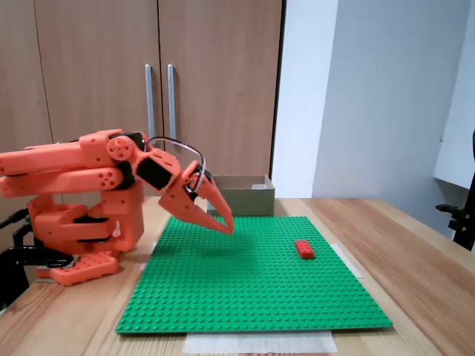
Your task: Pick the yellow lego block and put it in the box.
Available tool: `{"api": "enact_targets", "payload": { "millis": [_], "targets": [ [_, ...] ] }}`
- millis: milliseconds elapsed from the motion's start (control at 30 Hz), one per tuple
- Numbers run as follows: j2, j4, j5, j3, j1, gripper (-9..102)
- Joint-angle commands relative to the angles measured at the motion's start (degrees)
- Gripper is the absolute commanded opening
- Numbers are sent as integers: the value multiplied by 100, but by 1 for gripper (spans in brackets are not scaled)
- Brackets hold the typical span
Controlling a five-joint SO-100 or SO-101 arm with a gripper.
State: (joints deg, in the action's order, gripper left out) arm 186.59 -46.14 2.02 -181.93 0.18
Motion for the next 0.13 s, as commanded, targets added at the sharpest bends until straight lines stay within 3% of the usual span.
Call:
{"api": "enact_targets", "payload": {
  "millis": [0,100],
  "targets": [
    [35,-18,44,-18,9,-1],
    [35,-18,44,-18,9,-1]
  ]
}}
